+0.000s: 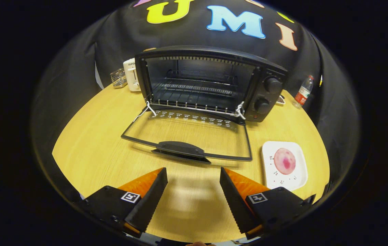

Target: Open the toaster oven, put the food inside, and close the toaster oven door.

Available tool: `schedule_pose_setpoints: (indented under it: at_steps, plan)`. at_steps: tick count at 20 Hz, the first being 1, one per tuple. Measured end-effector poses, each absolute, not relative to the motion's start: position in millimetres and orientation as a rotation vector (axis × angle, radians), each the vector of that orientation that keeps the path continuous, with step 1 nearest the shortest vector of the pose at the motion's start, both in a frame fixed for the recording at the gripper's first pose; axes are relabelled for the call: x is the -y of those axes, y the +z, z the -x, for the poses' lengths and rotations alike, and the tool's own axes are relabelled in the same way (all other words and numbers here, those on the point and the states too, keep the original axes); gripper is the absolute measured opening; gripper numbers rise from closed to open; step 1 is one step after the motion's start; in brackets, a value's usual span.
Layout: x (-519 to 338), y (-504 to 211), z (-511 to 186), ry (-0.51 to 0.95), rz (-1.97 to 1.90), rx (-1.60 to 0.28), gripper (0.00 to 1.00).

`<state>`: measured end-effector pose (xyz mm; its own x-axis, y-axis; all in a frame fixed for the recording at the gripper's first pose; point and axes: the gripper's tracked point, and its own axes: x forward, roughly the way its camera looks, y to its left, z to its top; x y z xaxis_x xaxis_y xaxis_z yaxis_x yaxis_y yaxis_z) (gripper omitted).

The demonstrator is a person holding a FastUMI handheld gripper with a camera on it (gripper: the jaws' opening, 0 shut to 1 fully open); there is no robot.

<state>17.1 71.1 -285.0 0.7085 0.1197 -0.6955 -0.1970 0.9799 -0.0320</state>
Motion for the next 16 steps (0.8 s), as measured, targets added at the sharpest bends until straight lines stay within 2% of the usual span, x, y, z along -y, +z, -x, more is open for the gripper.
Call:
schedule_pose_setpoints:
  at_steps: [8,16]
  plan:
    - [83,-241,-31,0.101,0.173,-0.778,0.98]
    - [195,-303,-51,0.098,0.097,-1.049,0.98]
